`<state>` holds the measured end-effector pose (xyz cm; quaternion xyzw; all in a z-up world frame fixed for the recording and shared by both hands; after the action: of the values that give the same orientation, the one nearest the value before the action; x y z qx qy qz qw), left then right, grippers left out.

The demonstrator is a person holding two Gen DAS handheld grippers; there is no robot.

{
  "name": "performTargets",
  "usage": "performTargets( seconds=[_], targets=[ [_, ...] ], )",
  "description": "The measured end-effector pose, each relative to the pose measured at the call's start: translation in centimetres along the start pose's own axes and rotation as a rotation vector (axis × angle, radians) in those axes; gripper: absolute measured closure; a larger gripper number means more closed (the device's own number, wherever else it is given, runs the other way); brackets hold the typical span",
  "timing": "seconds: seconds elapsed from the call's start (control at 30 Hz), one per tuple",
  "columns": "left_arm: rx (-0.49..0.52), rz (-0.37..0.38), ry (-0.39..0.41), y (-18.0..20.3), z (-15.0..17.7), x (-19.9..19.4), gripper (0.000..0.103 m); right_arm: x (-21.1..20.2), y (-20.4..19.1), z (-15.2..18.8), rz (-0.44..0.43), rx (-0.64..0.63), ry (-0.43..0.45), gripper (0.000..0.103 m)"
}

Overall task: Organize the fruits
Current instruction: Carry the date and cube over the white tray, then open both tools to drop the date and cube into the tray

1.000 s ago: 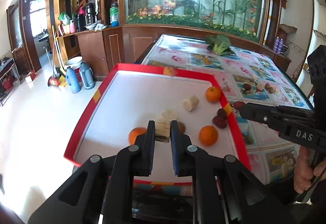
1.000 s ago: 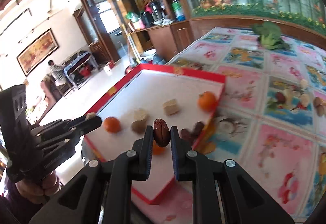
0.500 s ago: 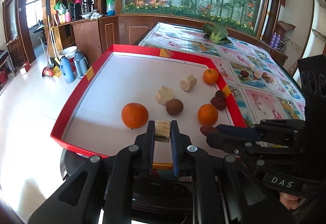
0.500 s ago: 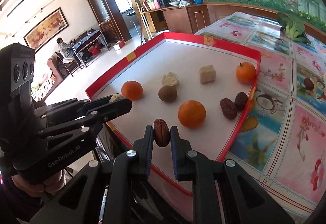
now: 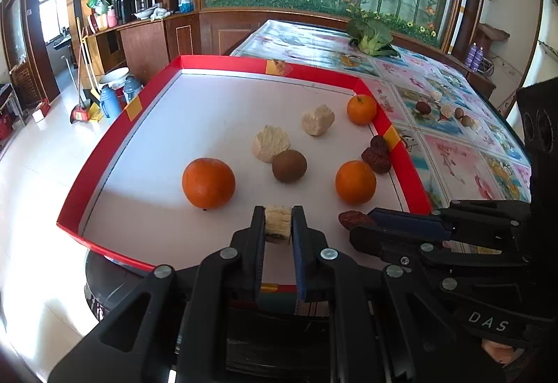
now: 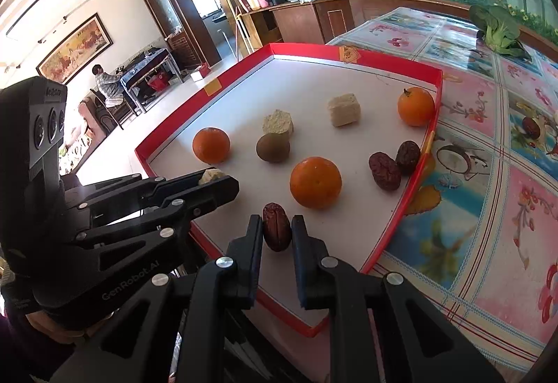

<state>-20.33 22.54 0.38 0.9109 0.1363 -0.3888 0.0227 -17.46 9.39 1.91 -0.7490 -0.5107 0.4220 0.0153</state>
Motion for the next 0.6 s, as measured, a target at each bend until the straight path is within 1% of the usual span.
performTargets(
  seconds=[0.33, 0.4, 0.47, 0.5, 0.53, 0.57, 0.6],
  targets=[
    [0.020, -0.037, -0.030, 0.0, -0.2, 0.6, 0.086, 0.4, -0.4, 0.2, 0.011, -0.034, -0.024, 0.088],
    [0.026, -0.035, -0.035, 0.0, -0.3, 0.6, 0.079, 0.4, -0.5, 0.2, 0.010, -0.036, -0.034, 0.086],
    [0.030, -0.066, -0.024, 0.0, -0.3, 0.4, 0.056, 0.3, -0.5, 0.2, 0.001, -0.038, -0.038, 0.084],
    [0.025, -0.078, -0.020, -0.2, -0.3, 0.3, 0.050, 0.2, -0.5, 0.1, -0.001, -0.036, -0.037, 0.080],
    [0.017, -0.079, -0.018, -0.5, -0.3, 0.2, 0.042, -0.1, -0.4, 0.1, -0.006, -0.031, -0.033, 0.077],
    [0.009, -0.077, -0.018, -0.7, -0.3, 0.2, 0.041, -0.3, -0.2, 0.0, -0.011, -0.024, -0.026, 0.068],
    [0.005, -0.078, -0.019, -0.8, -0.3, 0.1, 0.041, -0.7, -0.1, -0.1, -0.014, -0.016, -0.015, 0.062]
  ],
)
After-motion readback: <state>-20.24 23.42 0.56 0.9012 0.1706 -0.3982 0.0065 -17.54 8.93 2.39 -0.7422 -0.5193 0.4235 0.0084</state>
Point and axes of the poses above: each gripper's, at about its wrist camera, not at the fingertips, and x roughly the way its jaws point, y to its right, z to its underside, the point moved 3 cm from there along x, roughly the way its jaws point, and after that the axes turned 11 degrees about -z, right-handed, at the moved point
